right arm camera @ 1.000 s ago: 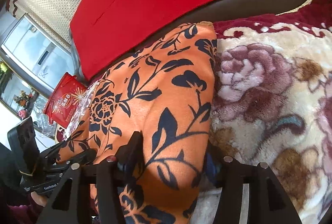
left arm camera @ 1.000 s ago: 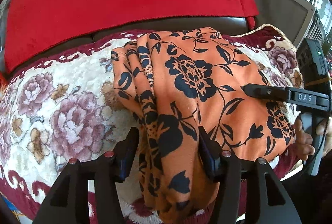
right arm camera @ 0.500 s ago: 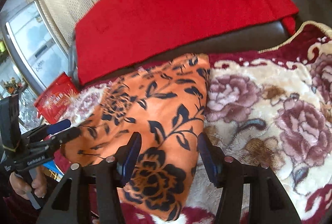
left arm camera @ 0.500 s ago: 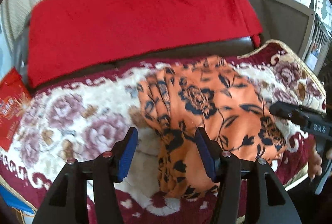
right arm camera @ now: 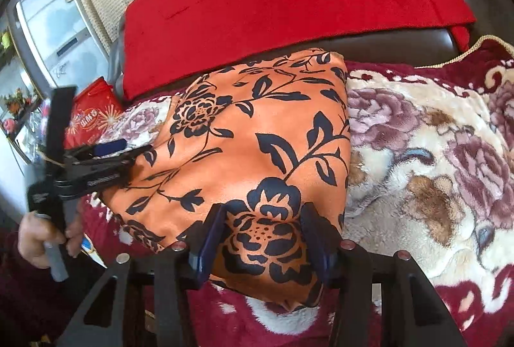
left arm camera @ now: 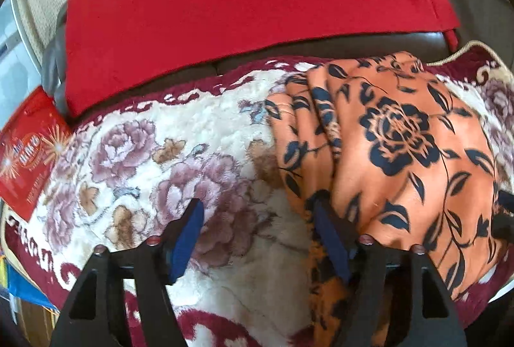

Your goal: Fold small clothes

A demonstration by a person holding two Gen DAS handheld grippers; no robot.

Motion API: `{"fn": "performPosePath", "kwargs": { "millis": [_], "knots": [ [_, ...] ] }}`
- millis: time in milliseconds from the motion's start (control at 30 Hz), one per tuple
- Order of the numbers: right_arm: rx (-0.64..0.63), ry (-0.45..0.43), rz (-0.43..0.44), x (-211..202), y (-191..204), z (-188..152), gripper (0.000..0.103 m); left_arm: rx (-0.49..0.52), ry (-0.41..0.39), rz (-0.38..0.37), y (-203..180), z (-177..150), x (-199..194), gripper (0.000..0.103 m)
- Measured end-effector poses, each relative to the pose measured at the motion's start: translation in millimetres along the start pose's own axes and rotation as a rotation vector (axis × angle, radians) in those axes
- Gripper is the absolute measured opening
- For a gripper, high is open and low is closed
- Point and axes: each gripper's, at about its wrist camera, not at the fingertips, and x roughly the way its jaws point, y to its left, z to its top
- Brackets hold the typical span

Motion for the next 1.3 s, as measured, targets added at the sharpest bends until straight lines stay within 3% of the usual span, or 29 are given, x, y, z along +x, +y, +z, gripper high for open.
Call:
{"fn": "performPosePath", "kwargs": {
  "millis": [133, 233, 400, 533, 633, 700, 800, 933, 1033, 1100, 1200, 1300],
  "knots": [
    [0.031, 0.013, 0.024, 1.5, -6.4, 3.4, 0.053, -0.029, 0.022, 0.006, 11.7, 6.8, 6.8, 0.074],
    [0.030, 0.008, 0.024, -0.8, -5.0, 2.9, 0.053, -0.103, 0.028, -0.076, 21.2, 16.3, 5.6, 0.074],
    [0.043, -0.070, 0.089, -16.2, -2.9, 3.9, 0.052, -0.056, -0.050, -0.040, 7.6, 47.0, -2.6, 0.074],
    [0.015, -0.122, 0.164, -22.9, 10.7, 5.9, 0.052, 0.018, -0.022, 0.019, -14.1, 67.4, 23.1, 0.074],
    [-0.006, -0.048, 0.159, -5.8, 19.9, 3.5, 0.052, 0.090, 0.036, 0.082, -28.4, 57.6, 52.5, 0.074],
    [-0.048, -0.001, 0.109, 8.2, 27.7, -1.7, 0.052, 0.074, 0.010, 0.073, -24.1, 52.5, 53.6, 0.077],
    [-0.083, -0.011, 0.079, 6.1, 37.1, -3.9, 0.052, 0.034, 0.027, 0.047, -13.3, 55.8, 45.3, 0.077],
    [-0.040, -0.068, 0.137, -7.9, 42.2, -2.5, 0.052, 0.030, -0.017, 0.061, -5.9, 43.1, 13.5, 0.077],
    [-0.091, -0.107, 0.147, -10.9, 65.4, -1.9, 0.052, 0.009, -0.033, 0.047, -0.3, 21.8, -10.7, 0.077],
    [-0.102, -0.071, 0.137, -1.4, 74.0, -3.0, 0.052, 0.019, -0.029, 0.032, -3.7, 6.0, -19.3, 0.077],
    [-0.117, 0.020, 0.081, 25.3, 82.4, -10.8, 0.053, 0.076, -0.019, 0.109, -14.5, -16.9, -14.4, 0.076],
    [-0.103, -0.004, 0.085, 14.6, 87.4, -9.2, 0.053, 0.042, -0.001, 0.086, -7.4, -18.1, -21.9, 0.076]
  ]
}}
